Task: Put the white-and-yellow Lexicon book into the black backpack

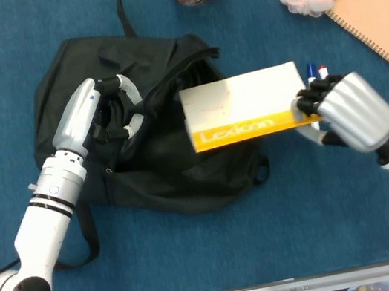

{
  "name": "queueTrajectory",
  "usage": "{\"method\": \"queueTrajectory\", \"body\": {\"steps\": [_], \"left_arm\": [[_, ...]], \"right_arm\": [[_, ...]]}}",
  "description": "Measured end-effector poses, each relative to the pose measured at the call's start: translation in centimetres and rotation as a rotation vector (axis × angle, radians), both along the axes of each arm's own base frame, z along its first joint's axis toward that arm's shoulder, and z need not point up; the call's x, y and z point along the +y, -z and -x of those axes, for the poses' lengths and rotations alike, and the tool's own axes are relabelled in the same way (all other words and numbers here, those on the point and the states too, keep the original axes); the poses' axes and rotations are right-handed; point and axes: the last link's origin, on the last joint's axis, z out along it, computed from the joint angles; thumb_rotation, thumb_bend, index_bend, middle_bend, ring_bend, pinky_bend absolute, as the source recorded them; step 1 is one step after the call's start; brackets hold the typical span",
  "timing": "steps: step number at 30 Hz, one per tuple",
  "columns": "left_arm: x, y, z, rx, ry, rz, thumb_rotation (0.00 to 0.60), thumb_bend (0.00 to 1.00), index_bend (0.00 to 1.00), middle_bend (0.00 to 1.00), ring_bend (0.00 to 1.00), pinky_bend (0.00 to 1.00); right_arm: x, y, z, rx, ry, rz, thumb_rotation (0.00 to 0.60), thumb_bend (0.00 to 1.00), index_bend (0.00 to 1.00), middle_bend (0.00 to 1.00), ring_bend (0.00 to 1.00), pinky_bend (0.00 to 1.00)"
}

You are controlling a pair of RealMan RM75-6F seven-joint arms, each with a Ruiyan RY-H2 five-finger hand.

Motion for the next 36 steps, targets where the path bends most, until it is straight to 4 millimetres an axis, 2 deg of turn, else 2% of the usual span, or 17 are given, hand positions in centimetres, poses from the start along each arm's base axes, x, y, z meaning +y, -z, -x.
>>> {"method": "queueTrajectory", "body": {"steps": [10, 16, 29, 36], "left_arm": [[-0.6, -0.4, -0.3, -0.009, 0.012, 0.007, 0.6, 0.38, 0.64, 0.67, 0.71, 0.91], [-0.8, -0.6, -0.4, -0.014, 0.017, 0.01, 0.6, 0.38, 0.64, 0.67, 0.71, 0.91], [-0.7, -1.2, 0.1, -0.02, 0.001, 0.022, 0.6, 0.38, 0.64, 0.67, 0.71, 0.91], [-0.7, -1.6, 0.3, -0.013, -0.007, 0.023, 0.6, 0.38, 0.64, 0.67, 0.71, 0.91]], "right_arm": [[-1.2, 3.4, -4.6, 0.012, -0.097, -0.018, 0.6, 0.65, 0.82, 0.7, 0.61, 0.75], [-1.8, 5.0, -6.5, 0.018, -0.149, -0.01, 0.6, 0.65, 0.82, 0.7, 0.62, 0.75], [-3.8, 8.0, -6.3, -0.003, -0.193, -0.017, 0.6, 0.65, 0.83, 0.7, 0.62, 0.75], [-4.4, 9.2, -7.4, -0.076, -0.226, -0.031, 0.6, 0.65, 0.83, 0.7, 0.62, 0.75]]}}
